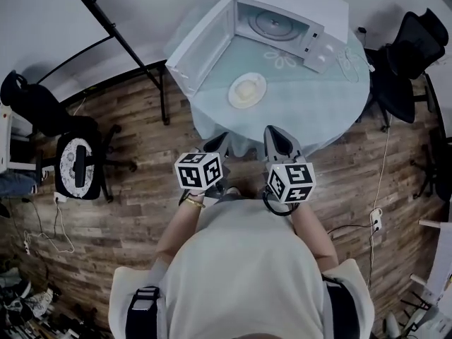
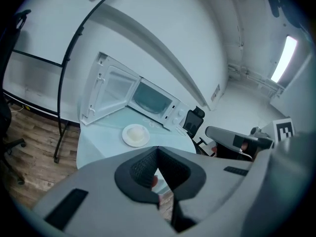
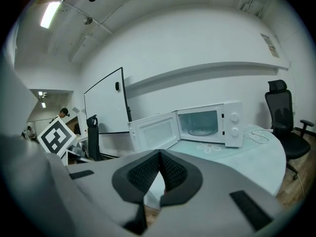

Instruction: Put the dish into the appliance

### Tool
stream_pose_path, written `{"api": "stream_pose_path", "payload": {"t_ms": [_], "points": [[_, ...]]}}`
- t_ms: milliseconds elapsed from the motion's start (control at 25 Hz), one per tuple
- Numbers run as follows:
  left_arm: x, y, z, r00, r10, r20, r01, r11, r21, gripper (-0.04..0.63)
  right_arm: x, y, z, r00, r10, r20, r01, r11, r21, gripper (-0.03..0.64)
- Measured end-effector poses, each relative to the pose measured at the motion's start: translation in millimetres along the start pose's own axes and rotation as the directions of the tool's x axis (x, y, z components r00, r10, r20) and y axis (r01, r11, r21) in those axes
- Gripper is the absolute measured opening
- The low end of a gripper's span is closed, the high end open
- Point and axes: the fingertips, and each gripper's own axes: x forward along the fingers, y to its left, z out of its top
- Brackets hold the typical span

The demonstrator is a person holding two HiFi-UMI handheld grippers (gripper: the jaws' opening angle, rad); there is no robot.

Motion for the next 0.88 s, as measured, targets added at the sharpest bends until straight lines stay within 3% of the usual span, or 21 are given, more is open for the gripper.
{"api": "stream_pose_path", "payload": {"t_ms": [360,560,680,880], "points": [[37,29,-7,0.998,-0.038,-0.047,0.031,0.989,-0.142,0.008,2,-19,0,0.997,-0.079,-0.011,0.079,0.997,0.008,0.005],[65,42,-7,0.996,-0.058,-0.065,0.039,0.966,-0.257,0.008,19,-27,1,0.997,-0.076,-0.019,0.076,0.997,0.0,0.005],[82,54,-8,0.996,-0.067,-0.066,0.038,0.927,-0.373,0.009,32,-34,4,0.998,-0.065,-0.026,0.065,0.998,-0.014,0.005],[106,75,-13,0.996,-0.062,-0.069,0.013,0.829,-0.558,0.008,49,-50,9,0.998,-0.058,-0.04,0.057,0.998,-0.022,0.005]]}}
